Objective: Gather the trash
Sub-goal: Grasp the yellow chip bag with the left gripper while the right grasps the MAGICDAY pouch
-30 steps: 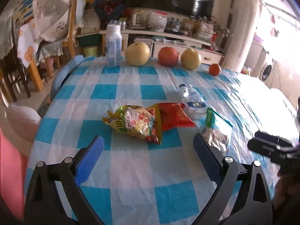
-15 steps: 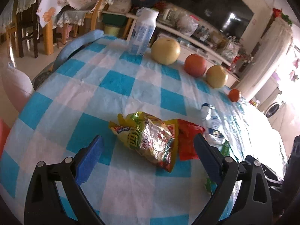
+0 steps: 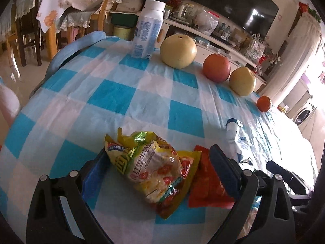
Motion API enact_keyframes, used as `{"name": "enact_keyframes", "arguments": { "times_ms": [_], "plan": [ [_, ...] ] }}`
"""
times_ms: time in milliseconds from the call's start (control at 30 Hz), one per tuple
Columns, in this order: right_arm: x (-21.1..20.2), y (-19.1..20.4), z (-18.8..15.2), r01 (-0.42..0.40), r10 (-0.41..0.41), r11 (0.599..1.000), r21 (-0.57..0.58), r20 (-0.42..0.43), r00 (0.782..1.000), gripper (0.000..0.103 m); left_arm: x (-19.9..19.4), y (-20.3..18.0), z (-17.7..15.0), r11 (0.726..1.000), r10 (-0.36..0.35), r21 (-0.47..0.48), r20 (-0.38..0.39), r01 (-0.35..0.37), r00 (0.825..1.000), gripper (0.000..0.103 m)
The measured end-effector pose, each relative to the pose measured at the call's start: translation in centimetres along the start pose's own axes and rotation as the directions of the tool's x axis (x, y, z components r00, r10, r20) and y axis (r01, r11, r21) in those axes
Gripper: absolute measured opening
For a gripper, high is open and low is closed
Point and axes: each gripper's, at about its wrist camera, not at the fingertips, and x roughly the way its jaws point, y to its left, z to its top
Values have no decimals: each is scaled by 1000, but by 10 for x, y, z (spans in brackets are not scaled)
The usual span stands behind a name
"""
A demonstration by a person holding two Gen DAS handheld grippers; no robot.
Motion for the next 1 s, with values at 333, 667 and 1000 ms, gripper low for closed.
{"name": "enact_keyframes", "arguments": {
  "times_ms": [333, 667, 1000],
  "plan": [
    [16, 4, 14, -9, 8, 999, -48, -23, 1000, 94, 0, 4, 1, 994, 78, 78, -10, -77, 997, 75],
    [31, 15, 21, -1, -3, 995, -100, -40, 999, 80, -1, 9, 3, 988, 72, 139, -21, -69, 997, 59],
    [37, 20, 18, 33, -38, 988, -151, -26, 999, 75, -3, 14, 4, 988, 35, 150, -30, -30, 999, 55]
  ]
}}
